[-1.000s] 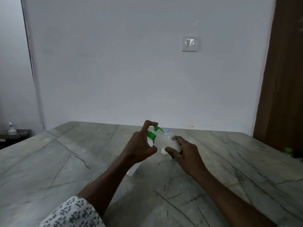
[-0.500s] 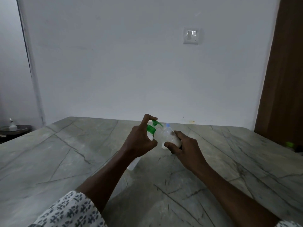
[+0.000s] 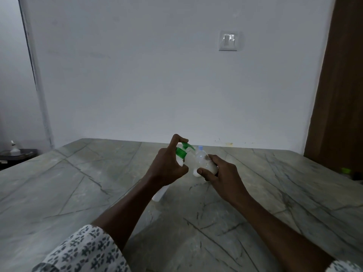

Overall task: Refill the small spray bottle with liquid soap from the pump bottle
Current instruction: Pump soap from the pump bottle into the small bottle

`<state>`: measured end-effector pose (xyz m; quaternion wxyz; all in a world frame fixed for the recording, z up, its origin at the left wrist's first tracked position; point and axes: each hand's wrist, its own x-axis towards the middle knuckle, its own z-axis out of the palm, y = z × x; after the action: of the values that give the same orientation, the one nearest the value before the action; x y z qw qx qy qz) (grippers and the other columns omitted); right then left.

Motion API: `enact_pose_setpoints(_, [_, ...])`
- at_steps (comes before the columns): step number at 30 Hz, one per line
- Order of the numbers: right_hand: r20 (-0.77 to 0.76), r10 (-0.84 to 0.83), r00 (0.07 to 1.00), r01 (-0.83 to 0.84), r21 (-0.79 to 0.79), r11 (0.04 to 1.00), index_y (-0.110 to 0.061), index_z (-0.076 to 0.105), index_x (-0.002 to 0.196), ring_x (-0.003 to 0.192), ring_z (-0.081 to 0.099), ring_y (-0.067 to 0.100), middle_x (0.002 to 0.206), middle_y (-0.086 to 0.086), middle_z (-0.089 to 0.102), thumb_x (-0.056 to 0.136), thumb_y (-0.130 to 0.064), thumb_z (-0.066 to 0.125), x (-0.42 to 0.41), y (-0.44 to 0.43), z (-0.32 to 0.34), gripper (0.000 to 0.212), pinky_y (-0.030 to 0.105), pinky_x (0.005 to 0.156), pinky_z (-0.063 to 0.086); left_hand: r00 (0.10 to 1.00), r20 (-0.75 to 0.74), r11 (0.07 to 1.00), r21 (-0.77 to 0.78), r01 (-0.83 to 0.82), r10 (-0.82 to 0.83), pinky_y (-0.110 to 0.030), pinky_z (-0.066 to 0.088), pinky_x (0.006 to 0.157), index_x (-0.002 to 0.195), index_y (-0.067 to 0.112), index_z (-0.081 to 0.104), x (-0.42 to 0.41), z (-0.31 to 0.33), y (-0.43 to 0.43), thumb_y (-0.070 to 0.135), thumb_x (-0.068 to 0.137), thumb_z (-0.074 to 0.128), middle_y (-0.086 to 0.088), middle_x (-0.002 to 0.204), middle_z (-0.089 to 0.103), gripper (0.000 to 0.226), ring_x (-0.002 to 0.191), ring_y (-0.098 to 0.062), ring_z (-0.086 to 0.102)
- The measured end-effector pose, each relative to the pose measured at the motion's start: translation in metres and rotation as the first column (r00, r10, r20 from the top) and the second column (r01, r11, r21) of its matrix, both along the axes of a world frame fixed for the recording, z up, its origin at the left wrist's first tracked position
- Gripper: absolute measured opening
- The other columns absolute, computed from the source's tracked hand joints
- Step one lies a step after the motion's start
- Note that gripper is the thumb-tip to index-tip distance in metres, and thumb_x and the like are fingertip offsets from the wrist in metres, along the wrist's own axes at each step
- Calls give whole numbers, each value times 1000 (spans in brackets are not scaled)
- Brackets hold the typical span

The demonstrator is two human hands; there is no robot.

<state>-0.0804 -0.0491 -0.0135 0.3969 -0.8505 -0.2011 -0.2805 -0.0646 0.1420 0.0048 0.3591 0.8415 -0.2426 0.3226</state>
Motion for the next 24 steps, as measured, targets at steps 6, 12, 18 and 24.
enact_pose_setpoints(6, [5,-16,1000,16,2,1000,-10,55,130,99,65,22,120,9,66,84,-37,69,1,-1,-1,54,16,76,42,1000,11,1000,5,-5,5,-35,59,63,127,31,40,0,-2,-1,19,67,76,1,100,70,70,70,-19,67])
enact_pose_setpoints(12, [7,-17,1000,17,21,1000,-12,55,130,98,66,21,119,8,67,85,-38,68,3,-2,-1,54,19,77,46,1000,27,1000,13,16,-16,-32,59,63,132,34,37,0,-2,0,21,67,74,3,99,69,76,69,-16,66])
enact_pose_setpoints(18, [17,-19,1000,19,14,1000,-12,55,130,98,65,21,119,8,67,84,-39,68,6,-2,-4,54,19,77,45,999,16,1000,2,28,-28,-25,57,61,128,35,39,2,-1,0,21,66,74,10,95,65,73,69,-12,66])
enact_pose_setpoints(24, [22,-17,1000,18,-19,1000,-13,56,128,94,64,16,118,6,67,83,-41,69,8,-3,-6,54,2,65,37,1000,10,999,-21,30,-30,-18,54,58,120,31,42,3,-2,1,15,68,76,11,90,65,64,75,-7,64])
